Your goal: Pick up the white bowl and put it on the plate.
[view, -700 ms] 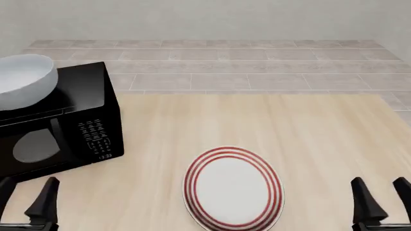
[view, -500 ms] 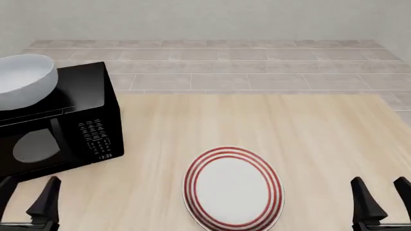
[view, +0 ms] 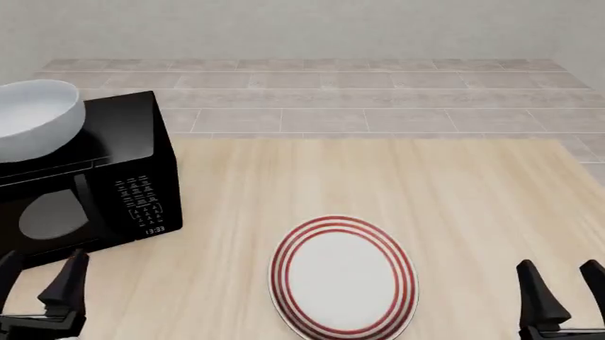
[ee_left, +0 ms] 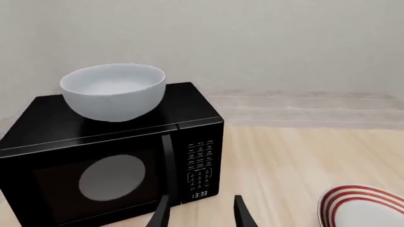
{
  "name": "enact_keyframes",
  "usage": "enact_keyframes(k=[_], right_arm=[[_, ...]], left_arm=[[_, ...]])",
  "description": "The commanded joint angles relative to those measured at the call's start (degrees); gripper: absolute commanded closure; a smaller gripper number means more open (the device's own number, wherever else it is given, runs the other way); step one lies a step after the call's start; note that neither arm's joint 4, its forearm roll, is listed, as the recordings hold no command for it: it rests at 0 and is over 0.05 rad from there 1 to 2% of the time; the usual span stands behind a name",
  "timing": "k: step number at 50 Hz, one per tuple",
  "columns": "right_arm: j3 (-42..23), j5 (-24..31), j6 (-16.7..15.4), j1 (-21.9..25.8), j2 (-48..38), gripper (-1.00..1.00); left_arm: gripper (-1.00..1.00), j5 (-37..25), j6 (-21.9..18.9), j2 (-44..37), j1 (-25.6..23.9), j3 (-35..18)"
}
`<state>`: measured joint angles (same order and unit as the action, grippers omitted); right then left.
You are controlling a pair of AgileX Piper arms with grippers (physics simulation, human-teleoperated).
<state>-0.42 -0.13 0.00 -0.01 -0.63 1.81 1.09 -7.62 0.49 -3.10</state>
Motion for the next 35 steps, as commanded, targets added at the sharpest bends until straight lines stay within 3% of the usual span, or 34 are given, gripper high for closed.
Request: enact_keyframes(k=[1,6,8,11,16,17,18,20,21,22,23,24,25,26,29,30,31,33,34,35], right_arm=[[0.18,-0.48,0.01,-0.01,-0.31,-1.0],[-0.09,0.25,0.01,-0.01,0.15,-1.0],[-0.28,0.63,0.01,-0.01,0.35,-1.0],[-0.09,0.29,0.01,-0.02,0.19,-1.0],[-0.05,0.22,0.02,-0.02,0.16,-1.0],[-0.05,0.22,0.01,-0.02,0.16,-1.0],[-0.05,0.22,0.01,0.01,0.15,-1.0],[-0.05,0.22,0.02,-0.02,0.15,-1.0],[-0.05,0.22,0.01,-0.01,0.16,-1.0],[-0.05,0.22,0.01,-0.01,0.16,-1.0],[-0.05,0.22,0.03,-0.01,0.13,-1.0],[-0.06,0.22,-0.01,-0.02,0.16,-1.0],[-0.05,0.22,0.01,-0.01,0.15,-1.0],[-0.06,0.22,0.0,-0.02,0.17,-1.0],[-0.05,0.22,0.01,-0.01,0.15,-1.0],[-0.06,0.22,-0.01,-0.01,0.16,-1.0],[-0.06,0.22,0.0,-0.01,0.16,-1.0],[-0.05,0.22,0.01,-0.01,0.14,-1.0],[-0.05,0.22,0.01,-0.01,0.16,-1.0],[-0.05,0.22,0.01,-0.02,0.16,-1.0]], left_arm=[[-1.0,-7.79,-1.97,-3.12,0.15,-10.01],[-1.0,-13.47,-6.2,-4.78,-1.89,-15.86],[-1.0,-14.46,-10.42,-4.2,-0.76,-17.41],[-1.0,-15.81,-10.29,-6.71,-0.55,-19.72],[-1.0,-18.97,-13.84,-7.79,1.05,-23.52],[-1.0,-22.23,-14.37,-10.33,1.76,-29.54],[-1.0,-22.71,-16.03,-10.4,2.28,-30.35],[-1.0,-20.94,-16.86,-9.02,3.01,-26.9],[-1.0,-23.61,-16.97,-10.96,2.2,-31.38],[-1.0,-24.18,-17.98,-11.36,1.97,-32.59],[-1.0,-22.47,-20.0,-10.01,2.76,-29.08],[-1.0,-22.27,-20.1,-9.98,3.07,-29.0],[-1.0,-22.81,-20.14,-10.21,2.85,-29.7],[-1.0,-25.06,-20.71,-12.52,3.06,-34.15],[-1.0,-26.24,-23.35,-14.54,4.31,-36.99],[-1.0,-26.27,-24.41,-15.14,4.47,-37.32],[-1.0,-24.52,-25.32,-13.73,4.64,-33.94],[-1.0,-25.38,-27.01,-14.23,3.68,-33.96],[-1.0,-27.43,-27.78,-16.75,4.26,-38.24],[-1.0,-26.1,-28.64,-15.7,4.7,-35.83]])
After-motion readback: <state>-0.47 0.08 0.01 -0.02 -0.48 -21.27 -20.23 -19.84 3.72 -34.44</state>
